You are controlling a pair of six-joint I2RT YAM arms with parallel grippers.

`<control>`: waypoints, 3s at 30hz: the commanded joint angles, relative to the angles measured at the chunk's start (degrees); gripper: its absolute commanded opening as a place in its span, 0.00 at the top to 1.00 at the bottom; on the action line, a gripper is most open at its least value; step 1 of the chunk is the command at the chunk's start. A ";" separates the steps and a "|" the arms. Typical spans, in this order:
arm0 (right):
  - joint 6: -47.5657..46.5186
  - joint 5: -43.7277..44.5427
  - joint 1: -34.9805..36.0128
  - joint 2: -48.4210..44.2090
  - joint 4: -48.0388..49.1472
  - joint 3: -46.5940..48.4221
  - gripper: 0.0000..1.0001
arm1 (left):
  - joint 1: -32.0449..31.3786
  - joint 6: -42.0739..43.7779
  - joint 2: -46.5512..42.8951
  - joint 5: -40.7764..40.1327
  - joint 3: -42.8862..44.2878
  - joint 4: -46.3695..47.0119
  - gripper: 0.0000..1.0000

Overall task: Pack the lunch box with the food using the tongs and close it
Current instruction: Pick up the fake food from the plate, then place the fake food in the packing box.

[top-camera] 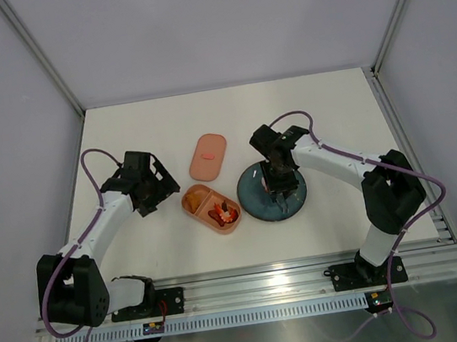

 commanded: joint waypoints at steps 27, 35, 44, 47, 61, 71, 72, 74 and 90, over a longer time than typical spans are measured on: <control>5.84 -0.21 3.13 -0.86 0.02 -0.21 0.51 | -0.23 -0.12 -0.72 0.57 -0.76 2.19 0.10; 5.76 -1.44 5.24 1.07 0.28 1.46 0.52 | -0.14 -0.21 -0.72 0.65 -0.94 2.37 0.10; 4.44 -0.82 5.33 2.66 -0.07 3.21 0.53 | -0.14 -0.12 -0.99 0.65 -1.11 2.19 0.10; 4.26 -0.73 5.42 2.66 -0.42 3.48 0.55 | -0.14 -0.12 -0.90 0.57 -0.85 2.10 0.10; 4.09 2.08 5.51 -0.33 -2.97 5.76 0.87 | -0.14 -0.12 -0.37 1.01 -0.15 2.28 0.10; 4.00 2.87 8.31 -0.51 -6.66 13.14 0.90 | -0.14 -0.12 -0.37 0.65 -0.41 2.28 0.10; 4.00 2.87 8.93 -0.42 -6.83 13.84 0.90 | -0.14 -0.12 -0.37 0.57 -0.32 2.28 0.10; 3.91 2.08 11.20 0.28 -6.92 15.95 0.90 | -0.14 -0.12 -0.46 0.57 -0.49 2.37 0.10; 2.42 -4.42 18.43 8.45 -2.53 21.41 0.89 | -0.14 -0.48 -1.60 0.22 -1.64 2.02 0.10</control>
